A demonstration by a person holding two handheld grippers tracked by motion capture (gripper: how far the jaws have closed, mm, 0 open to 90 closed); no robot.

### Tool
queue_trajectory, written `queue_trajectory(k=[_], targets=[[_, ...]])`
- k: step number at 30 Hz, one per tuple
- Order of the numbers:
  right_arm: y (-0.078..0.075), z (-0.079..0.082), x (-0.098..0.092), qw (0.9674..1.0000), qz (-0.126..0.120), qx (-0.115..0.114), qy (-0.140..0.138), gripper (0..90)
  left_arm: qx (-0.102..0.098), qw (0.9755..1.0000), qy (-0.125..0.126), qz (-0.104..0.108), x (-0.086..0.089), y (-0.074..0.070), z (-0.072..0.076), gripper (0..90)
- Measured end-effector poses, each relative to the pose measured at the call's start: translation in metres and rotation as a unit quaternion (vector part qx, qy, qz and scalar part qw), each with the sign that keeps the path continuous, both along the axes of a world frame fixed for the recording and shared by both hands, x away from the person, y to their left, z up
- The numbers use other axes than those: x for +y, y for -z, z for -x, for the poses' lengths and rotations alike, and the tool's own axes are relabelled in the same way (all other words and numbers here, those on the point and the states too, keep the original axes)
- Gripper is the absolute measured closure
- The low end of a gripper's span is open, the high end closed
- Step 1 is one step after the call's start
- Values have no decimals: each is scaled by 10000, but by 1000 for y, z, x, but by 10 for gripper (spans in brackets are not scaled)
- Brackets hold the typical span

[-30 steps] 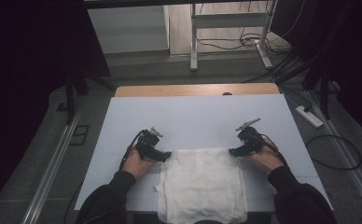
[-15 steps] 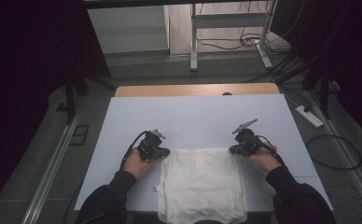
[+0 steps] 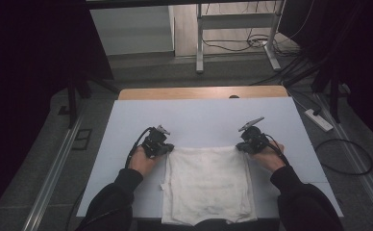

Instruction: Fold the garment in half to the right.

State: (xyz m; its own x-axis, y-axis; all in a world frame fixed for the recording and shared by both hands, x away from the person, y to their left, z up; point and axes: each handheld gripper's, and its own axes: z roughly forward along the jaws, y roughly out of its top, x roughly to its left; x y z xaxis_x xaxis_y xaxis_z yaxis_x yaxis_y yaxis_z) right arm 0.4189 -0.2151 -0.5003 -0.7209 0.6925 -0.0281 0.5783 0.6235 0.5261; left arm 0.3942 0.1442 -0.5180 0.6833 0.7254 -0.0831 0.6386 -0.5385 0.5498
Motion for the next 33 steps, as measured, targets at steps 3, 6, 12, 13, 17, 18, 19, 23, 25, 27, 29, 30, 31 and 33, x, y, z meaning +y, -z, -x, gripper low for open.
queue_trajectory(k=[3,6,12,13,17,18,19,23,25,27,29,30,31,33], targets=[[0,-7,2,9999,28,-91,52,871,-95,9999,-50,-55,-1,0,-6,885],[0,-14,3,9998,1,-158,105,871,-192,9997,-115,-80,-2,0,-13,885],[0,-27,1,9994,-86,-251,240,871,-335,9992,-160,-162,-5,2,-26,885],[0,-28,1,9993,-111,-244,271,871,-318,9992,-159,-165,-5,2,-27,884],[2,-30,0,9993,-105,-201,283,870,-261,9995,-129,-158,-5,7,-29,883],[3,-30,1,9993,-106,-202,279,870,-245,9995,-136,-133,-5,7,-29,883],[3,-29,1,9993,-105,-206,282,870,-242,9995,-132,-127,-5,7,-29,883],[2,-28,1,9992,-165,-219,300,854,-225,9996,-138,-72,-4,8,-30,883],[1,-27,1,9990,-187,-273,300,826,-217,9996,-155,-44,-3,8,-30,882],[-1,-25,0,9986,-240,-294,375,758,-210,9997,-156,-33,-3,8,-30,882],[-3,-24,-2,9981,-287,-300,460,687,-196,9997,-155,-9,-2,9,-30,882],[-4,-23,-3,9978,-303,-312,498,651,-194,9997,-147,3,-2,9,-30,882],[-5,-22,-3,9976,-318,-315,524,615,-186,9997,-163,33,-2,9,-30,881],[-7,-20,-5,9974,-340,-301,551,528,-175,9997,-156,51,-1,9,-30,881]])
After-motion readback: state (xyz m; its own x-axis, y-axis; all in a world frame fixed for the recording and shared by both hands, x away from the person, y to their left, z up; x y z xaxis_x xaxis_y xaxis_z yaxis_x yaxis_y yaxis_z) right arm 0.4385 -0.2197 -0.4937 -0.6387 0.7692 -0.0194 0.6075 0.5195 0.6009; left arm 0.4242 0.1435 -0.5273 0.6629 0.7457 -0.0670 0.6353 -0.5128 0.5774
